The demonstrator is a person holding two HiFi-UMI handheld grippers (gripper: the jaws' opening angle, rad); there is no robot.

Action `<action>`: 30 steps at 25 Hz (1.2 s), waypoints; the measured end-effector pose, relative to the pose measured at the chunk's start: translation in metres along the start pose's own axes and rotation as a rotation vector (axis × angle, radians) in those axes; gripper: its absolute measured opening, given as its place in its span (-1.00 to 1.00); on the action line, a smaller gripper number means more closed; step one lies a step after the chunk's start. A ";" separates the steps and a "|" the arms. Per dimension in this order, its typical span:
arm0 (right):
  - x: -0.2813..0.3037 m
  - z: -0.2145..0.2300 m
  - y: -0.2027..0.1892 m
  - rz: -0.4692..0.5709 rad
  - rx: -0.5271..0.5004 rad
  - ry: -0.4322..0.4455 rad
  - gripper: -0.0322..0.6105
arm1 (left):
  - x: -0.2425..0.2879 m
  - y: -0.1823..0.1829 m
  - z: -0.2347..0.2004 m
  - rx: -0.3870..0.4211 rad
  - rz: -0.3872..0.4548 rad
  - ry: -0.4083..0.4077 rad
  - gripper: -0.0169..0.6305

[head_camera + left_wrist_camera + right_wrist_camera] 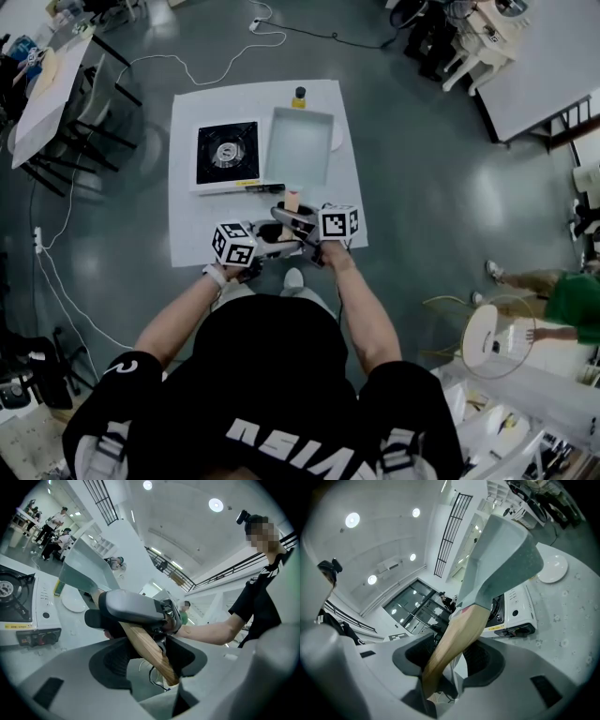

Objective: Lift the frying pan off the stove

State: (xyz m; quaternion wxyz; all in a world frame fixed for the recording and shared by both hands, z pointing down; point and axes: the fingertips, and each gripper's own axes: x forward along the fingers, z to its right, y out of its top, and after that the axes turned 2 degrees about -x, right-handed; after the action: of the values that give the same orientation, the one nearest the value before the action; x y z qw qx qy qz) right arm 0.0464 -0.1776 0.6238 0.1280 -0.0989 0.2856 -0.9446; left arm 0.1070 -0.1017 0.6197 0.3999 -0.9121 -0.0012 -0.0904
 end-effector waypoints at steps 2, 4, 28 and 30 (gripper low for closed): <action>-0.006 0.002 -0.005 -0.002 0.006 -0.008 -0.32 | 0.005 -0.005 0.002 -0.005 -0.003 0.002 -0.26; -0.011 0.004 -0.009 -0.004 0.011 -0.010 -0.33 | 0.010 -0.010 0.003 -0.009 -0.005 0.004 -0.26; -0.071 0.024 -0.045 -0.012 0.056 -0.012 -0.33 | 0.066 -0.051 0.022 -0.056 -0.034 0.002 -0.26; -0.073 0.026 -0.047 -0.014 0.052 -0.017 -0.33 | 0.068 -0.053 0.021 -0.057 -0.035 0.003 -0.26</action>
State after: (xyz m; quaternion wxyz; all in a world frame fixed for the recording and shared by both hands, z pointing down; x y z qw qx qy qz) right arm 0.1133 -0.1314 0.6634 0.1261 -0.1054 0.2592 -0.9518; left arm 0.1732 -0.0549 0.6559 0.3720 -0.9229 -0.0138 -0.0988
